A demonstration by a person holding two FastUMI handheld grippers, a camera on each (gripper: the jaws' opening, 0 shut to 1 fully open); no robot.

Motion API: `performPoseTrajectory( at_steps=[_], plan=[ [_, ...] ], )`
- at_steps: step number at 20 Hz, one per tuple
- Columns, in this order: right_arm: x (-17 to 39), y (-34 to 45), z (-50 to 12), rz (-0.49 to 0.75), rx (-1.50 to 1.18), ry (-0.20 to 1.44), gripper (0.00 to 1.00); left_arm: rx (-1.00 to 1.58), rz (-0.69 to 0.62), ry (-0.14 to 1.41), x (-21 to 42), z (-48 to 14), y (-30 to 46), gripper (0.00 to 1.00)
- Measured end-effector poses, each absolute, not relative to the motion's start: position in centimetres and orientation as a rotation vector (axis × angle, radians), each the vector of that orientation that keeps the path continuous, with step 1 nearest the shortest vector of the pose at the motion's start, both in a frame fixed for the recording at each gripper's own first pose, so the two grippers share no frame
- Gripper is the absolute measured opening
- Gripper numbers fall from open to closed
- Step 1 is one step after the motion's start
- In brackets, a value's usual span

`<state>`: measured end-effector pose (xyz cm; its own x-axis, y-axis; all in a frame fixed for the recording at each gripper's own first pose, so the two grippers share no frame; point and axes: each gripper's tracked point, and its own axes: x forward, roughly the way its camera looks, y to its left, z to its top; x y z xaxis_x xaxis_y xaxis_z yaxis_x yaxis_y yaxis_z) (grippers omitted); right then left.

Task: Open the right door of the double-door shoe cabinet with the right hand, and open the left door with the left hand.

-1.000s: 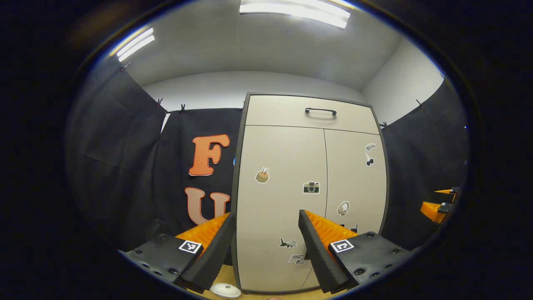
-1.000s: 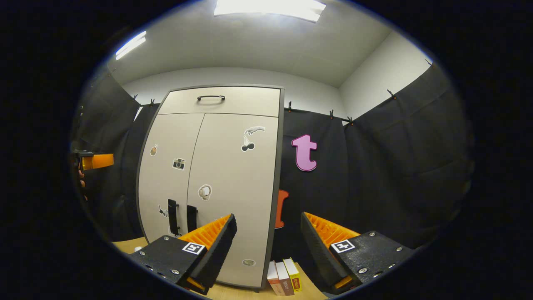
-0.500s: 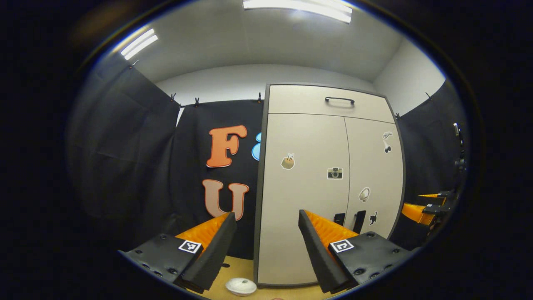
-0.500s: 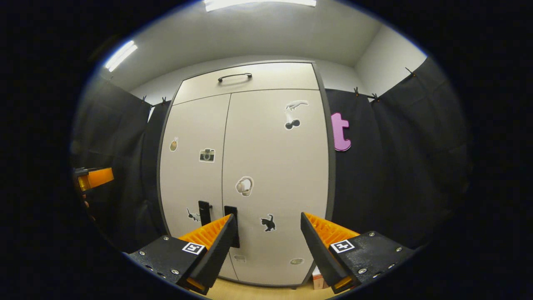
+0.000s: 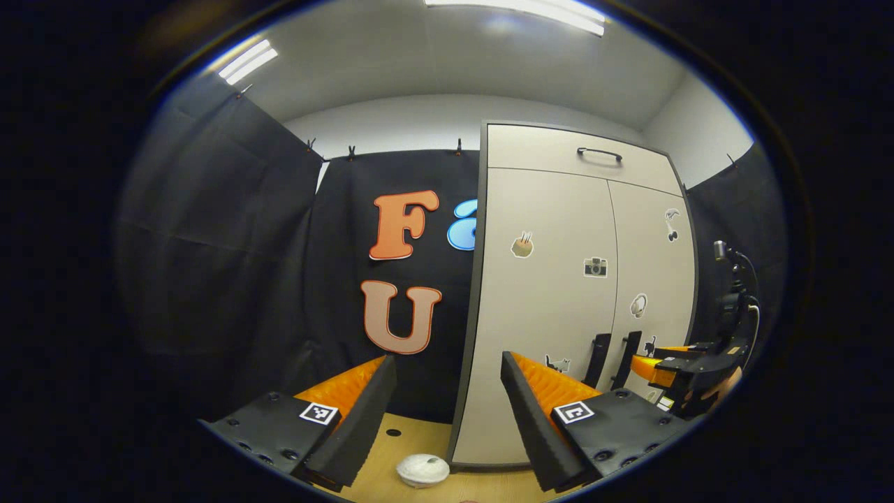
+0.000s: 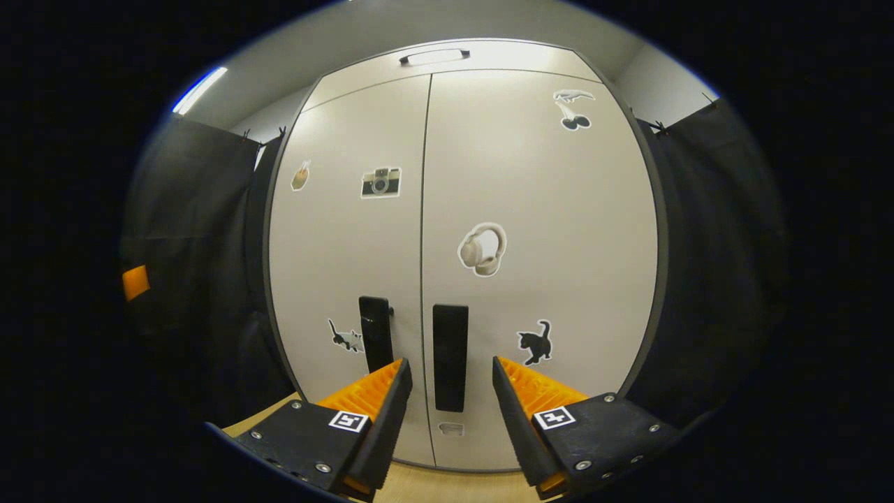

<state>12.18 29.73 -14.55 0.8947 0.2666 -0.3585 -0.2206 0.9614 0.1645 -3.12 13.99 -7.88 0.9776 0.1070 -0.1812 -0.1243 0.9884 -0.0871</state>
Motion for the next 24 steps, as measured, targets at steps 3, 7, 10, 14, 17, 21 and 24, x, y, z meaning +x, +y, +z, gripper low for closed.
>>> performPoseTrajectory(
  at_steps=[3,7,10,14,17,21,24],
  plan=[
    [13.5,30.6,-15.8,0.244,0.110,0.410,0.63,-0.075,0.149,0.187,-3.5,-8.5,15.5,0.96],
    [15.2,29.9,-16.8,0.185,0.098,0.414,0.50,-0.089,0.175,0.199,-4.0,-9.2,16.4,0.96],
    [15.8,30.1,-17.2,0.156,0.090,0.415,0.39,-0.086,0.210,0.222,-4.1,-10.2,17.2,0.95],
    [16.4,30.2,-18.1,0.130,0.085,0.430,0.36,-0.068,0.217,0.220,-4.9,-9.9,17.1,0.96],
    [16.8,30.2,-18.1,0.117,0.129,0.403,0.31,-0.054,0.210,0.210,-5.1,-9.4,16.4,0.96],
    [16.2,30.2,-18.2,0.153,0.181,0.428,0.20,-0.057,0.178,0.219,-5.1,-9.5,14.5,0.96],
    [15.5,30.1,-17.8,0.167,0.175,0.413,0.19,-0.058,0.161,0.226,-5.5,-9.4,13.5,0.96]
  ],
)
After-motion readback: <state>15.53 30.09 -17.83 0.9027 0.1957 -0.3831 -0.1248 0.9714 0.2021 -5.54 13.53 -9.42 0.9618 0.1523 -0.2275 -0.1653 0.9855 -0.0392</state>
